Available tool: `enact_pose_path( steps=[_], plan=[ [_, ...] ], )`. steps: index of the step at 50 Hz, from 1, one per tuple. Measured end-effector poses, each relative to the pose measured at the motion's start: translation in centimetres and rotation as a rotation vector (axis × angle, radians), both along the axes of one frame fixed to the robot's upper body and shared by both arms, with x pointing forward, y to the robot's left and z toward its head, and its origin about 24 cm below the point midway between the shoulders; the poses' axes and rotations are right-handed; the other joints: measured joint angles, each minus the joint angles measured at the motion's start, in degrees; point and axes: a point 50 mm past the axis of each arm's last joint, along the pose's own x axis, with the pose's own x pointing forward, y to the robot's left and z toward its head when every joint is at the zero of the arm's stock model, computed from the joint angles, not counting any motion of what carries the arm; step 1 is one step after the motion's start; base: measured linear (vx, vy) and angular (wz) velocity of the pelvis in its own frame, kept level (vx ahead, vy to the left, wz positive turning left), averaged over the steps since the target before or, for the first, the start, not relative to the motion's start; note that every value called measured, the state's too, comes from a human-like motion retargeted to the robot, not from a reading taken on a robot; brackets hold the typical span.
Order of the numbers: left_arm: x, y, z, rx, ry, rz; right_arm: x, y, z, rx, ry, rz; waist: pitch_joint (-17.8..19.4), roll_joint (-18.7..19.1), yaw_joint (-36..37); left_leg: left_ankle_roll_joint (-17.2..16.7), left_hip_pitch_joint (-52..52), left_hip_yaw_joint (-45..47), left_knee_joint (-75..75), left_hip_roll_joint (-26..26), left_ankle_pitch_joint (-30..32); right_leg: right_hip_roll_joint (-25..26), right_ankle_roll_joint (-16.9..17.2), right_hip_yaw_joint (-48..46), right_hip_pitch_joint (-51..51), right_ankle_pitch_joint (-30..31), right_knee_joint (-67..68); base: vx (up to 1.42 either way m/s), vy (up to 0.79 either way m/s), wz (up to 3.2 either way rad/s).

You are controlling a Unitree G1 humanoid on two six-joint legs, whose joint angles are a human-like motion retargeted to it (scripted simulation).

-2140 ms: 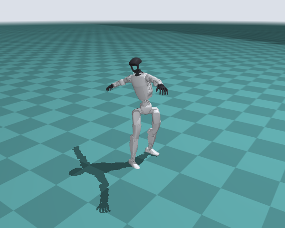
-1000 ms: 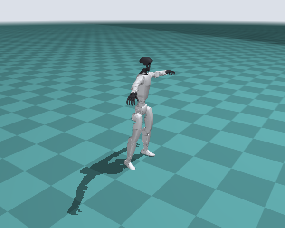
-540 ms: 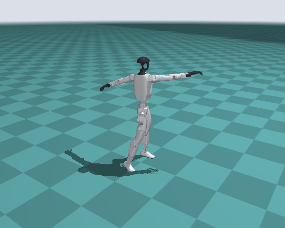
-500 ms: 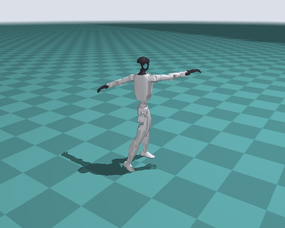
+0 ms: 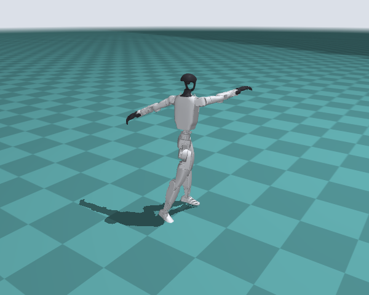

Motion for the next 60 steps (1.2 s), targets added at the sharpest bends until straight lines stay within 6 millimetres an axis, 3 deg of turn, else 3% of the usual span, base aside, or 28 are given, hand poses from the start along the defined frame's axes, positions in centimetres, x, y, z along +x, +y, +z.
enact_pose_path(
  steps=[6, 13, 24, 34, 40, 44, 48, 53, 60],
  plan=[
    [2.2, 0.6, 0.5, 0.007, 0.062, -0.112, -1.0, -2.1, 0.2, 0.013, -0.017, -0.053, -0.46, 1.59, -5.68, -0.04, 1.19, 5.96, 1.86, 1.18, -2.08, -0.7, 0.4, 6.04, -1.32, 0.22, 0.33, -0.01, 0.0, -0.91],
    [5.5, 1.8, 2.6, 0.082, 0.054, -0.19, -3.2, -6.3, -1.0, 0.028, 0.011, -0.174, -0.03, 4.63, -13.81, -0.19, 3.68, 13.5, 3.68, 3.12, -4.6, -1.2, 0.69, 13.92, -2.91, 0.14, 1.57, -0.01, 0.0, -1.01],
    [14.0, 3.0, 7.0, 0.24, 0.119, -0.398, -8.0, -13.5, -6.7, 0.059, 0.185, -0.396, 1.34, 9.15, -29.07, -0.11, 9.29, 26.16, 4.56, 6.44, -7.89, -0.56, 1.32, 27.43, -5.63, 0.32, 2.88, -0.01, -0.01, -1.09],
    [22.7, 1.7, 10.9, 0.376, 0.083, -0.599, -13.8, -18.4, -11.7, 0.183, 0.279, -0.563, 0.37, 13.17, -46.7, -0.84, 16.07, 39.73, 3.21, 8.65, -10.14, 1.42, 2.2, 41.81, -8.86, 0.97, 3.44, 0.0, 0.01, -1.27],
    [28.6, -0.5, 13.0, 0.47, 0.033, -0.739, -20.2, -21.8, -14.7, 0.311, 0.286, -0.732, -0.69, 16.03, -58.55, -1.64, 19.96, 47.38, 1.29, 9.23, -10.79, 3.32, 2.88, 49.57, -10.33, 2.01, 2.32, 0.02, 0.03, -1.18],
    [32.5, -2.6, 14.9, 0.534, 0.012, -0.851, -26.0, -23.7, -17.7, 0.435, 0.288, -0.872, -1.07, 17.33, -66.45, -2.25, 21.38, 51.8, 0.43, 9.6, -11.02, 4.82, 2.88, 53.92, -11.64, 2.89, 1.37, 0.02, 0.0, -1.05],
    [35.0, -4.3, 16.8, 0.591, 0.038, -0.943, -32.2, -24.3, -21.3, 0.572, 0.286, -1.009, -0.76, 18.26, -74.87, -2.56, 22.25, 55.8, -0.08, 9.58, -11.12, 5.93, 2.88, 58.01, -13.25, 3.65, 0.92, 0.01, 0.01, -0.96],
    [35.9, -5.0, 18.7, 0.65, 0.1, -0.995, -40.6, -23.2, -26.1, 0.749, 0.235, -1.204, 0.11, 19.19, -84.45, -2.55, 22.78, 61.05, -0.28, 9.35, -11.06, 7.35, 2.88, 63.51, -15.92, 4.72, 0.88, -0.01, 0.0, -1.0],
    [35.4, -4.6, 20.7, 0.665, 0.073, -0.95, -51.3, -18.7, -31.0, 1.013, 0.012, -1.508, 0.98, 20.32, -93.23, -2.27, 23.6, 69.75, -0.44, 9.71, -10.42, 10.97, 2.71, 72.11, -19.46, 7.3, -0.03, -0.01, -0.06, -1.17]
  ],
)
